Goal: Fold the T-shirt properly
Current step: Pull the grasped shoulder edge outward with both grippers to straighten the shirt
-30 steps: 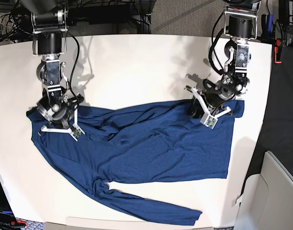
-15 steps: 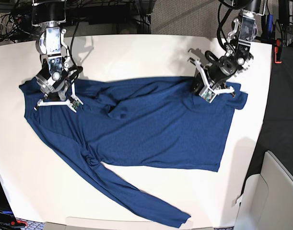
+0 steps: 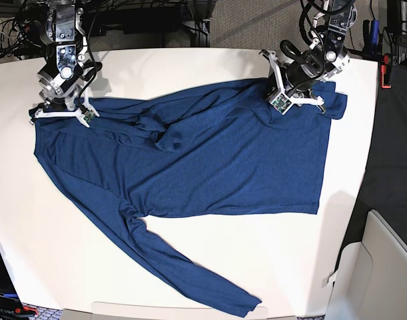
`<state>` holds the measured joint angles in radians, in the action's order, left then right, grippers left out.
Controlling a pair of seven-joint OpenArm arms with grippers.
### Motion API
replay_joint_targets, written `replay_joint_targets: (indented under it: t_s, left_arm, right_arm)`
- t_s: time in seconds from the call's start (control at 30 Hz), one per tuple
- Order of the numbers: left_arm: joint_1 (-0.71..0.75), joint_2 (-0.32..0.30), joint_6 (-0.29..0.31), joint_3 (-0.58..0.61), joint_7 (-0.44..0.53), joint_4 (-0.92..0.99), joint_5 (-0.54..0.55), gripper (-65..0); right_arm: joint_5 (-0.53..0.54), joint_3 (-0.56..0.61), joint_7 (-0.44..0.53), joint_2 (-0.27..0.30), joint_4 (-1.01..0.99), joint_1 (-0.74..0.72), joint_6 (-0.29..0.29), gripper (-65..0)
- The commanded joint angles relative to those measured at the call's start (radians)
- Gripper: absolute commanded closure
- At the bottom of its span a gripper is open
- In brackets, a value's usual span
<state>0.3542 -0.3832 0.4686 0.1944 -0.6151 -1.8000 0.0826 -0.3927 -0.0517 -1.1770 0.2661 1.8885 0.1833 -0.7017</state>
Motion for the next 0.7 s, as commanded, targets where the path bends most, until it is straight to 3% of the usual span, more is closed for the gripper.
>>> replay_joint_targets:
  t_s: [0.0,0.43,0.57,0.67]
  left_arm:
    - [0.015,-0.012,0.015,0.0,-0.091,0.007,-0.034,-9.5]
    - [-0.013,-0.012,0.015,0.0,-0.091,0.01,-0.034,-9.5]
    - [-0.013,-0.012,0.015,0.0,-0.091,0.01,-0.034,-9.5]
    - [-0.013,-0.01,0.015,0.0,-0.091,0.01,-0.034,-9.5]
  right_arm:
    - [-0.002,-0.007,0.012,0.008,0.023,-0.008,0.004,-0.2]
    - [-0.002,-0.015,0.018,0.006,0.113,-0.086,0.004,-0.2]
    - [0.005,-0.01,0.018,0.003,0.032,-0.152,0.004,-0.2]
    - [0.102,-0.009,0.012,0.003,-0.083,-0.181,0.004,-0.2]
